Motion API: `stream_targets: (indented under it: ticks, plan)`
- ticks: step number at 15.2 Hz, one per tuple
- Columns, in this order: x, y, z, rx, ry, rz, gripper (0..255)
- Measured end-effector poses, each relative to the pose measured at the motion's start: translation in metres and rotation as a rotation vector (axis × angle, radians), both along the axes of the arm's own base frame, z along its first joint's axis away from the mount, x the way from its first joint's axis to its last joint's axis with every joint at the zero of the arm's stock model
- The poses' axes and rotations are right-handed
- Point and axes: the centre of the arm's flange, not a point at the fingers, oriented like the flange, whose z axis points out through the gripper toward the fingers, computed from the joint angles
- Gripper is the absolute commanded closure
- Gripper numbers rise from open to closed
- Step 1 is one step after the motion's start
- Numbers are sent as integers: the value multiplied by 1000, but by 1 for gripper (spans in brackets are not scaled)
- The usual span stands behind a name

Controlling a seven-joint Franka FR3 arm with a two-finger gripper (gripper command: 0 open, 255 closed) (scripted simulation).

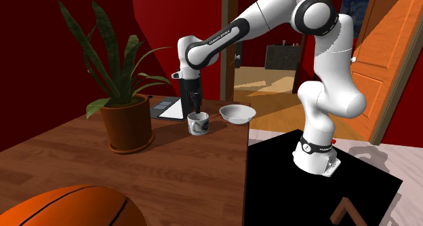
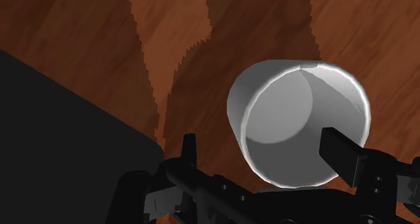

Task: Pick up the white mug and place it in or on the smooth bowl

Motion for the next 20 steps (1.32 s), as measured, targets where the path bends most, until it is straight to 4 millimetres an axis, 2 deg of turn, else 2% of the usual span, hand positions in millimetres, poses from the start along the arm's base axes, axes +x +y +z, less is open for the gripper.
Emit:
stream_targets:
  ticks: [7, 13, 14, 20]
  plan:
    - [1, -2, -36, 0, -1, 2, 0]
    - [1, -3, -39, 0, -1, 2, 0]
    - [1, -3, -39, 0, -1, 2, 255]
    - [0, -2, -40, -1, -3, 1, 255]
